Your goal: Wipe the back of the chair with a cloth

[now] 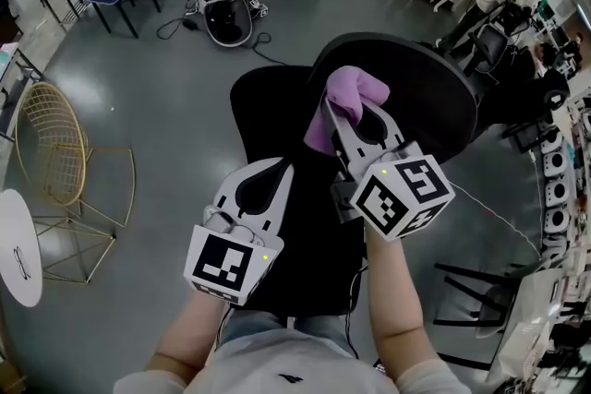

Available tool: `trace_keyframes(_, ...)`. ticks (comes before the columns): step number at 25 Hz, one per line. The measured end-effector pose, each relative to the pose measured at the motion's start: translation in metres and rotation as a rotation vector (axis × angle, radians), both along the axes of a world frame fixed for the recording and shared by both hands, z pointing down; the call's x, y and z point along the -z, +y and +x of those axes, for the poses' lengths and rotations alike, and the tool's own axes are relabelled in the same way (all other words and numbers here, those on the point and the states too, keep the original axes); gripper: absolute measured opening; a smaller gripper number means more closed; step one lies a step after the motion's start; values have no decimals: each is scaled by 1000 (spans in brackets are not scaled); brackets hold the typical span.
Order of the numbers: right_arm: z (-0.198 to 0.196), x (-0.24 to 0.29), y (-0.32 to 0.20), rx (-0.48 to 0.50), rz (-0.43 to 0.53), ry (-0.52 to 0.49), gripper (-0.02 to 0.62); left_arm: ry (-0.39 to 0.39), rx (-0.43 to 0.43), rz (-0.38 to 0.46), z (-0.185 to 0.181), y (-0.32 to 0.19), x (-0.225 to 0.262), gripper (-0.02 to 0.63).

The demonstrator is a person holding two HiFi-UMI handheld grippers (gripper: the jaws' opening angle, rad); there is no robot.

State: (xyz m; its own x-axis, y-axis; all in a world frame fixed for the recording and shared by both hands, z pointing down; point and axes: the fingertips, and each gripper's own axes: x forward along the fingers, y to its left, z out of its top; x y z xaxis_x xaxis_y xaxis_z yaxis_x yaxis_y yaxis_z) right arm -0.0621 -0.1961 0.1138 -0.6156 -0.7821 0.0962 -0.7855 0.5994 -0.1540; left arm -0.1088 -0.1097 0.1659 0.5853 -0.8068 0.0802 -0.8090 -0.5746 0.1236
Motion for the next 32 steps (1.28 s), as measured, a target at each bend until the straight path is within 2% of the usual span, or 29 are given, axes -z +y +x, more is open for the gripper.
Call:
trace_keyframes(9, -17, 4, 9, 18, 11, 0, 74, 3, 12, 5, -9, 1, 2, 9)
trace_keyframes(20, -5, -2, 6, -17, 41, 14, 72, -10, 13, 9, -9, 7, 2, 9)
trace_keyframes(32, 52, -3, -7, -170, 49, 31, 70, -29, -11, 13, 3, 8, 2, 9)
